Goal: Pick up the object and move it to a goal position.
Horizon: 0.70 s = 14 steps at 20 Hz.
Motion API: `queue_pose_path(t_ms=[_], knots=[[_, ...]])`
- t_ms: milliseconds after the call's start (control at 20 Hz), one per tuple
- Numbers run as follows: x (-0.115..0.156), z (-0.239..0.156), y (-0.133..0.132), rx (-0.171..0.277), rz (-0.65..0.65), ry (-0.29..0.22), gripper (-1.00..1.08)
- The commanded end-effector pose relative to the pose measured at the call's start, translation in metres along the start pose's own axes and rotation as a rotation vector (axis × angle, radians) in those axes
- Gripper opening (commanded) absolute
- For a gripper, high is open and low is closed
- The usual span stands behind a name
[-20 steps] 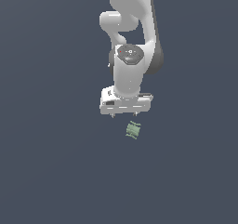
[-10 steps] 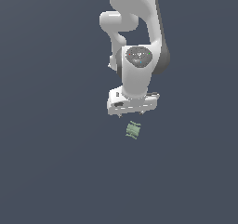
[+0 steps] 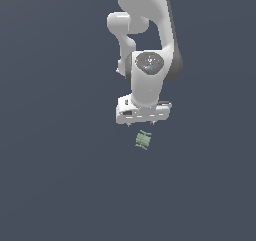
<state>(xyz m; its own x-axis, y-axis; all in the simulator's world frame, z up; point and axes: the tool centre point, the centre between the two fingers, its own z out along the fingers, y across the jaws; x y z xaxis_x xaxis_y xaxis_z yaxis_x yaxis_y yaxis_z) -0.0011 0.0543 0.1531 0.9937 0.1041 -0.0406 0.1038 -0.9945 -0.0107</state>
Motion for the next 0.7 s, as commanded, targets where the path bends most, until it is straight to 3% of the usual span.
queue_pose_path(t_ms=[0,650], knots=[[0.001,0.003,-0.001,0.000,0.026,0.002,1.00],[0.012,0.036,-0.011,0.000,0.293,0.023,1.00]])
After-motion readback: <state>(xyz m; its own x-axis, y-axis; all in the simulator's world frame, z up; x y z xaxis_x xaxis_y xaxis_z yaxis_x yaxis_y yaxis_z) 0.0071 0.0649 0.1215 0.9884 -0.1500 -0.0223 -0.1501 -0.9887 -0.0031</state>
